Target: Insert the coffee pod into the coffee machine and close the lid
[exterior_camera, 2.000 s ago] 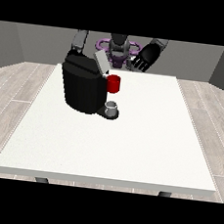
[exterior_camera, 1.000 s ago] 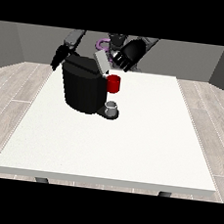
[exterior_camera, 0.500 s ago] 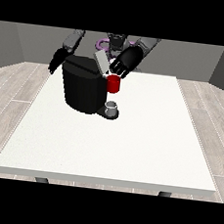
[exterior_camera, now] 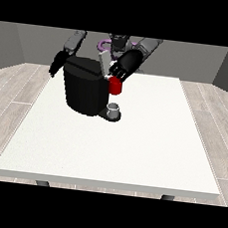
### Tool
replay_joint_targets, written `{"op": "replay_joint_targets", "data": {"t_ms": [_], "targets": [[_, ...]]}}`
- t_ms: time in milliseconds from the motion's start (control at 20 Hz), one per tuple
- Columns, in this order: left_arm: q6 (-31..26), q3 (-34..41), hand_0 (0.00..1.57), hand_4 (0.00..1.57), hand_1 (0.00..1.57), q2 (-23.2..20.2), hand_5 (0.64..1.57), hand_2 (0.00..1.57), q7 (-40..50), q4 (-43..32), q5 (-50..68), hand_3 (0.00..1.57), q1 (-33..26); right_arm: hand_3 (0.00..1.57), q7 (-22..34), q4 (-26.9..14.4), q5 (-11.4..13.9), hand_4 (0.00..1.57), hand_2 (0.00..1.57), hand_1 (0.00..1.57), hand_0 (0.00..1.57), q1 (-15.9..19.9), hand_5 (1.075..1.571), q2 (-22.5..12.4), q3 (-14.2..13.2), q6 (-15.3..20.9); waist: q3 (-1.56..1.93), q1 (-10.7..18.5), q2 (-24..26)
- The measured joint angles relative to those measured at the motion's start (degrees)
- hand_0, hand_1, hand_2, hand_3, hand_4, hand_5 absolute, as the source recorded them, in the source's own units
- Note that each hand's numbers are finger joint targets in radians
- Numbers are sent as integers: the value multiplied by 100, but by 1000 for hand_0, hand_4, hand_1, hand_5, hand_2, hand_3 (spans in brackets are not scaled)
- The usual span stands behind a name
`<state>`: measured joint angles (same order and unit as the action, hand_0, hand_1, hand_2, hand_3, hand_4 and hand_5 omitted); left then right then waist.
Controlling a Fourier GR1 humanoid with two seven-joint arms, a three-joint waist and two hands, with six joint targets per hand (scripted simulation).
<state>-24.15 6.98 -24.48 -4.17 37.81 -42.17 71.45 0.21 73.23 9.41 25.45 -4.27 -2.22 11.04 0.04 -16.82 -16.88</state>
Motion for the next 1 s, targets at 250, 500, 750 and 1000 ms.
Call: {"op": "replay_joint_targets", "data": {"t_ms": [250, 500, 750, 1000], "targets": [[-18, 20, 1231, 389, 1231, -53, 1571, 1267, -52, -87, -23, 1211, 94, 0, 89, 27, 47, 0, 0, 0, 0, 63, 1571, 59, 27, 75, -3, -15, -37], [82, 43, 1217, 357, 1217, -118, 1571, 1242, -159, -88, -54, 1195, 122, 0, -20, -19, -27, 0, 0, 0, 0, 51, 1571, -29, -57, -19, -3, -27, -112], [210, 57, 1241, 290, 1241, -166, 1571, 1255, -196, -119, -113, 1199, 208, 0, 21, -9, -12, 0, 0, 0, 0, 107, 1571, -55, -55, -33, -3, -72, -156], [336, -97, 1212, 0, 1212, -166, 1571, 1225, -232, -111, -313, 1100, 228, 0, 80, -32, -13, 0, 0, 0, 0, 224, 1571, -55, -85, -9, -2, -63, -165]]}}
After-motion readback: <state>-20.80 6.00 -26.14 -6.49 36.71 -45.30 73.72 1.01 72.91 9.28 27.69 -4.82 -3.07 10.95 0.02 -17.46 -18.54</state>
